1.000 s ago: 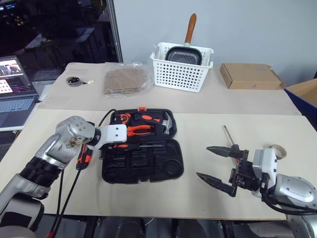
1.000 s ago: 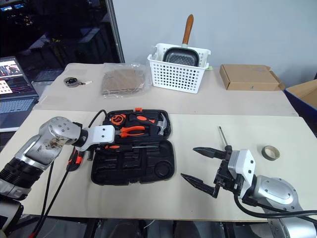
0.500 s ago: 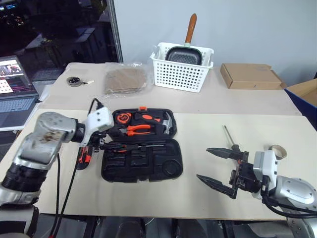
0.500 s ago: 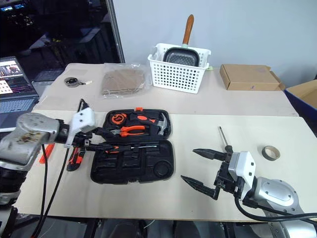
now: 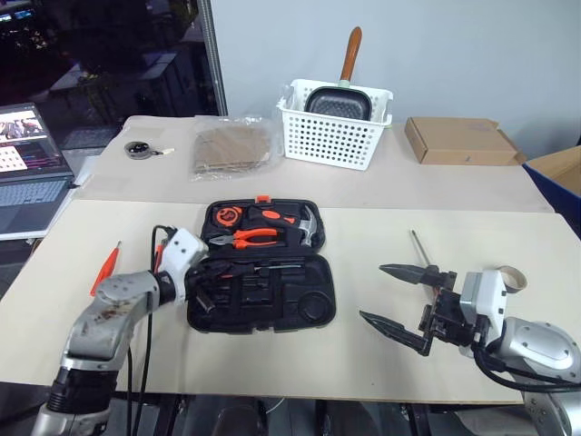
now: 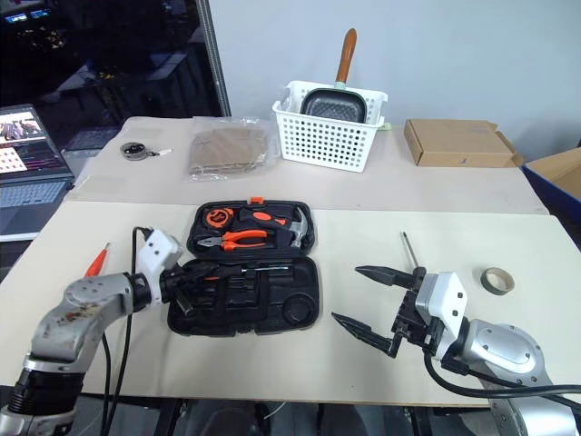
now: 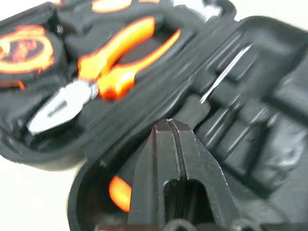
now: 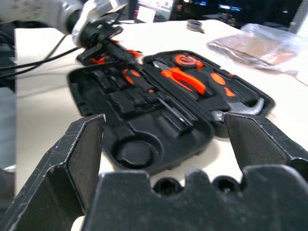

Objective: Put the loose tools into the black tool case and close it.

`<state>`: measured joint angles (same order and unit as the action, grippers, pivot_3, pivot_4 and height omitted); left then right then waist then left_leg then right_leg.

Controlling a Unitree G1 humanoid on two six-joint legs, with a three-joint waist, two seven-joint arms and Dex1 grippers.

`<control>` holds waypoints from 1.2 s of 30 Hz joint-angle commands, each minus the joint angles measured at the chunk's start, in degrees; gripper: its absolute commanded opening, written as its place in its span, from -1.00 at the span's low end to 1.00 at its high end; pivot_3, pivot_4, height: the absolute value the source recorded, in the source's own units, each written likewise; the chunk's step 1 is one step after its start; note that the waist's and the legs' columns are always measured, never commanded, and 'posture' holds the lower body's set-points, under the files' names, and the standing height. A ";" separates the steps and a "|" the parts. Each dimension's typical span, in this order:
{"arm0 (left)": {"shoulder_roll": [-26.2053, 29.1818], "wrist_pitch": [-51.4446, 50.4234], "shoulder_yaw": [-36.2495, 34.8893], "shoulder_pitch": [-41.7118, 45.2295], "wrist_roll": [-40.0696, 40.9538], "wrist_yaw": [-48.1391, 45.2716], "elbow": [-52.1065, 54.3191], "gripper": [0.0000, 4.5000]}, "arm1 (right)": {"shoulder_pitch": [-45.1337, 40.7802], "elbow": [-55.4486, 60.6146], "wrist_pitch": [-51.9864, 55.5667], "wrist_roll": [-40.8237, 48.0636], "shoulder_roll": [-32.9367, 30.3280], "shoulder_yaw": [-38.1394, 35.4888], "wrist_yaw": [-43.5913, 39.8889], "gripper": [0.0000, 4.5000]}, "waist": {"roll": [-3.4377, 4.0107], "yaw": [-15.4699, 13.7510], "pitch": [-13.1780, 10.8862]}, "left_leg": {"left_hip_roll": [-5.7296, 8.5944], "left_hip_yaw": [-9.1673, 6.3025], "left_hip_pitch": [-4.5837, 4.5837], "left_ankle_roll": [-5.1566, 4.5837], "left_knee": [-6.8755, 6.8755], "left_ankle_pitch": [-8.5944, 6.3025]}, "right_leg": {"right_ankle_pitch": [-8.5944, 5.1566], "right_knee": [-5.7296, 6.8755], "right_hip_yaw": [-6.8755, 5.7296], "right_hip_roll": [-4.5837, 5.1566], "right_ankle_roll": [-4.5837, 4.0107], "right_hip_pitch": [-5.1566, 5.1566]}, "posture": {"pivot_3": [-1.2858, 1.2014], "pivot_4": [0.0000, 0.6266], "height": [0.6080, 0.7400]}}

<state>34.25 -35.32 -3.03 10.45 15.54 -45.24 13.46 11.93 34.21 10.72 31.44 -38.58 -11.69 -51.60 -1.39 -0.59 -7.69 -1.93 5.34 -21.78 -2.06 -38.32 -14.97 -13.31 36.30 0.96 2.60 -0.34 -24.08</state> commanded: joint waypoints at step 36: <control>12.81 -6.57 -11.95 -6.05 39.75 -4.44 31.43 1.00 | -33.30 -28.53 57.79 -10.10 -13.30 12.02 24.52 0.36 | 0.02 1.30 0.02 | 0.02 0.07 -0.17 0.00 0.06 0.00 | -0.03 -0.15 0.15 -0.04 0.02 -0.13 | 0.03 -0.52 1.00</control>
<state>46.52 -42.64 -13.65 4.28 54.16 -50.08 43.23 -21.22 7.06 69.00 23.67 -50.31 -0.27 -27.44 -1.36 0.71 -7.67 -1.90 5.42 -21.96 -2.06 -38.26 -14.97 -13.32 36.13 1.12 2.57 -0.31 -24.20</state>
